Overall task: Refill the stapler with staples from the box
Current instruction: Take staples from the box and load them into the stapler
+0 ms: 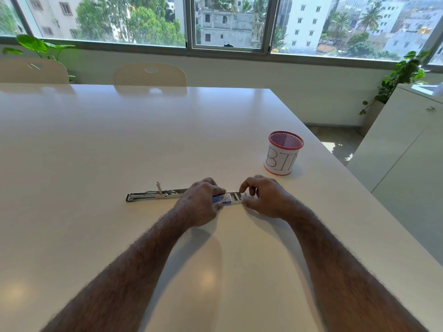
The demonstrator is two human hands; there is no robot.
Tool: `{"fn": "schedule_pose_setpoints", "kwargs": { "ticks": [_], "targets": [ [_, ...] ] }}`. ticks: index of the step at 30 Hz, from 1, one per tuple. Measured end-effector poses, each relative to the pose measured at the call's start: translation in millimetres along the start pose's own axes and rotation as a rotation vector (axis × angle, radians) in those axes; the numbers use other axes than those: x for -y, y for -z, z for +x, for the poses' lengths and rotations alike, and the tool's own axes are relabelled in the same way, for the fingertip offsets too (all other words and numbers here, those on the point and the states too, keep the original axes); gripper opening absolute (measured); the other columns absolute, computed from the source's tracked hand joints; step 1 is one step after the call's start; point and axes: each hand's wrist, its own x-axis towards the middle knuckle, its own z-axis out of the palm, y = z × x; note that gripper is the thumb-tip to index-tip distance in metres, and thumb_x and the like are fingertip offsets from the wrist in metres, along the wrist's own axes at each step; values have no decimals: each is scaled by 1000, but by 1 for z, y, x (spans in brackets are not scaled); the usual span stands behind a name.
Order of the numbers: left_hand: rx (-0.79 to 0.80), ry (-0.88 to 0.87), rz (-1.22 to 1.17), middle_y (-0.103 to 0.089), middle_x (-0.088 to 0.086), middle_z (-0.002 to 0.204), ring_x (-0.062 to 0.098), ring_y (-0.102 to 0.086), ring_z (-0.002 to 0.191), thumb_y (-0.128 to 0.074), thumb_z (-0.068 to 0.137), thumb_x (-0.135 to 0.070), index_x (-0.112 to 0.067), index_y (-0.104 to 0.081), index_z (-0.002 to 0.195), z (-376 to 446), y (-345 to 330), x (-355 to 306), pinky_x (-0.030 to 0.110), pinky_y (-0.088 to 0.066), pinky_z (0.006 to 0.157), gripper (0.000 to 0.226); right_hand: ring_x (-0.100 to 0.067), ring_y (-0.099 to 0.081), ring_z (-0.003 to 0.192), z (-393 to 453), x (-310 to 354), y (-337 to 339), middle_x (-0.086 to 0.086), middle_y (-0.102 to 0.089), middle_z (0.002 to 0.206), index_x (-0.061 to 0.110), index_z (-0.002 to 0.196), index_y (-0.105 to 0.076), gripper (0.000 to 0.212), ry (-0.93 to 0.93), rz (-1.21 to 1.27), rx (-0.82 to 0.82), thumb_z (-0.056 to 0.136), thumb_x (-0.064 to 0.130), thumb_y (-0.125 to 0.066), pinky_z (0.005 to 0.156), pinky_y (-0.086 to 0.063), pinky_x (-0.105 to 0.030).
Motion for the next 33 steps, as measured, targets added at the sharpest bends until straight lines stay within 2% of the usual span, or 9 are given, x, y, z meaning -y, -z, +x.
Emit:
{"fn": "schedule_pose_setpoints", "kwargs": {
  "ticks": [7, 13, 17, 25, 33],
  "targets": [
    [-10, -11, -4, -56, -2, 119, 15, -52, 105, -61, 88, -26, -16, -60, 129, 0, 0, 2, 23, -36, 86, 41, -4, -48, 75, -5, -5, 11, 12, -51, 92, 31, 110, -60, 36, -61, 28, 33, 79, 28, -76, 64, -39, -21],
    [-4, -16, 3, -55, -2, 120, 9, -45, 99, -61, 89, -26, -16, -58, 130, 0, 0, 2, 23, -36, 85, 42, -4, -47, 81, -4, 0, 7, 9, -49, 98, 29, 110, -62, 29, -45, -42, 45, 82, 31, -73, 63, -38, -18],
    [9, -10, 4, -54, -3, 122, 13, -48, 108, -60, 90, -26, -17, -57, 131, -1, 0, 2, 24, -37, 88, 42, -7, -48, 89, -4, 3, 4, 5, -49, 103, 29, 106, -61, 22, -33, -112, 25, 86, 33, -67, 61, -35, -16],
    [6, -31, 12, -54, -3, 121, 7, -43, 100, -60, 90, -25, -17, -57, 131, 0, 0, 1, 23, -36, 87, 42, -14, -46, 108, -4, 4, 2, 0, -51, 120, 33, 113, -60, 26, 37, -253, -32, 88, 38, -63, 81, -49, -33],
    [19, -27, 13, -53, -2, 121, 10, -46, 104, -60, 90, -25, -17, -56, 132, 0, 1, 1, 25, -40, 88, 43, -13, -45, 107, -3, 8, -1, 1, -49, 121, 30, 115, -56, 29, -3, -162, -10, 86, 33, -62, 86, -50, -35]
  ]
}}
